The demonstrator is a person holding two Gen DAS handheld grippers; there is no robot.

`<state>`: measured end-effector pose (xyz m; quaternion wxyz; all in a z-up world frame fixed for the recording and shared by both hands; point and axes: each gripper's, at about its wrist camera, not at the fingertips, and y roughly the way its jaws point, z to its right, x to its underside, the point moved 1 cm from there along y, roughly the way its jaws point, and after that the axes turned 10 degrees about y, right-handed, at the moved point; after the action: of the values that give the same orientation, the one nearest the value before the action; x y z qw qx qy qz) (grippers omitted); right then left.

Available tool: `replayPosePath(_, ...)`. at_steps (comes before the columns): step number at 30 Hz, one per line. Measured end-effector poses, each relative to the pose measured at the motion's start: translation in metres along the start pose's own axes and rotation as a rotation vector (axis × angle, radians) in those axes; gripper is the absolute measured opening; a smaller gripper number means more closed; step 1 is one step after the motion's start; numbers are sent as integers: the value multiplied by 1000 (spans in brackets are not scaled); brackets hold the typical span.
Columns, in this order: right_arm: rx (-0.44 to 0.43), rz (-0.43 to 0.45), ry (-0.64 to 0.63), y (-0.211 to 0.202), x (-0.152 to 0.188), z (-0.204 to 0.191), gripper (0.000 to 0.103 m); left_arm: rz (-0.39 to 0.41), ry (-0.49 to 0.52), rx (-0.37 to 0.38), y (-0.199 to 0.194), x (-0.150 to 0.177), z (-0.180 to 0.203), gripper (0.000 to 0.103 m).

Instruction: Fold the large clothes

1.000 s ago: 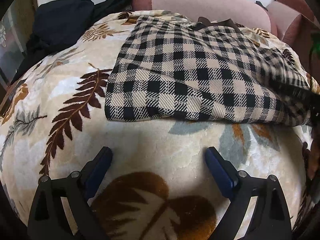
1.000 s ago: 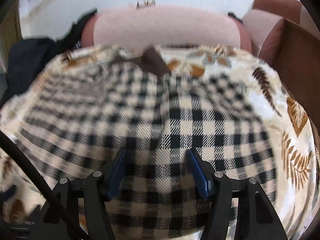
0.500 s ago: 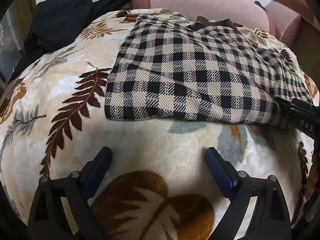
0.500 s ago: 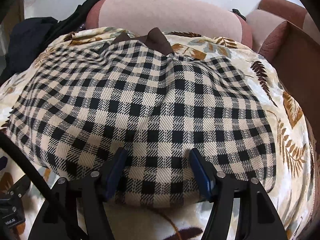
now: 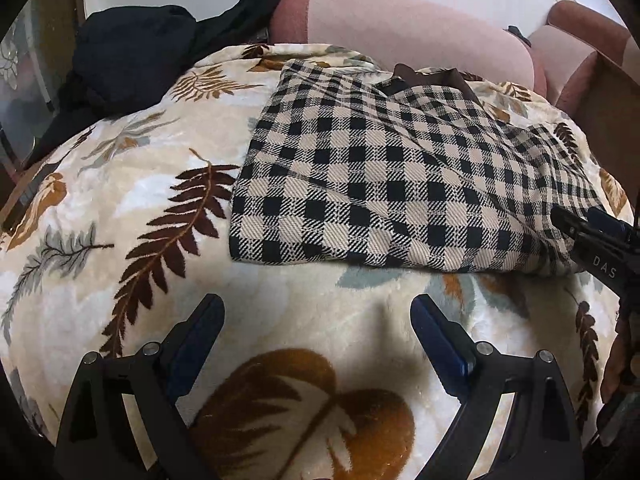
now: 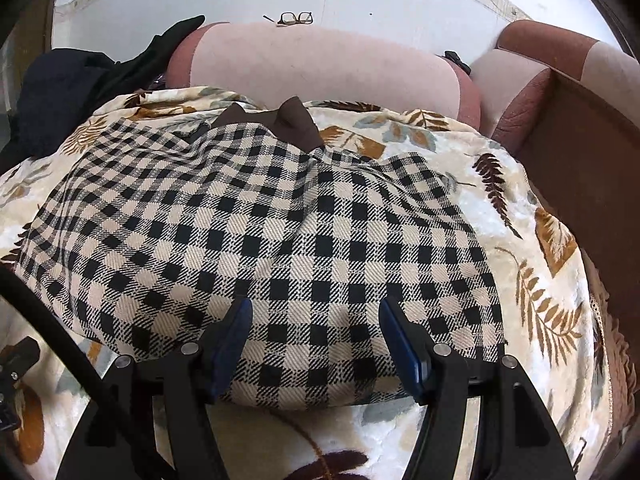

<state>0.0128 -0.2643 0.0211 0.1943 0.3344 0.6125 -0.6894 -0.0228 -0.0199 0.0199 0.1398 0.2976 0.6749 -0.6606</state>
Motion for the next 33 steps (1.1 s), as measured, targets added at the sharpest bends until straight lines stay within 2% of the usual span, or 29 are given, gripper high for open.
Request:
replayPosePath(3,8,2,8,2,-3,2,69,-7,8,-17,0,1,-1,94)
replayPosePath(8,34,-26,57,18,-8,14,69,-13,10,-4,0,1,0,94)
replayPosePath(11,53,-100,108,39,-8,27,72,-15,14,-6,0,1,1,94)
replayPosePath(13,31,-130,147,46,-7,34,72,-16,16,-4,0,1,1,94)
replayPosePath(23,30,-43,146,25,-10,31,73,0,38,-18,-2,1,5,94)
replayPosePath(27,28,-9,157,30,-28,35,73,-3,41,-16,-1,-1,5,94)
replayPosePath(31,-2,-18,175,44,-51,46,72,25,44,-7,-5,-20,2,94)
replayPosePath(33,-57,-39,237,56,-63,57,68,55,61,-14,-10,-36,0,94)
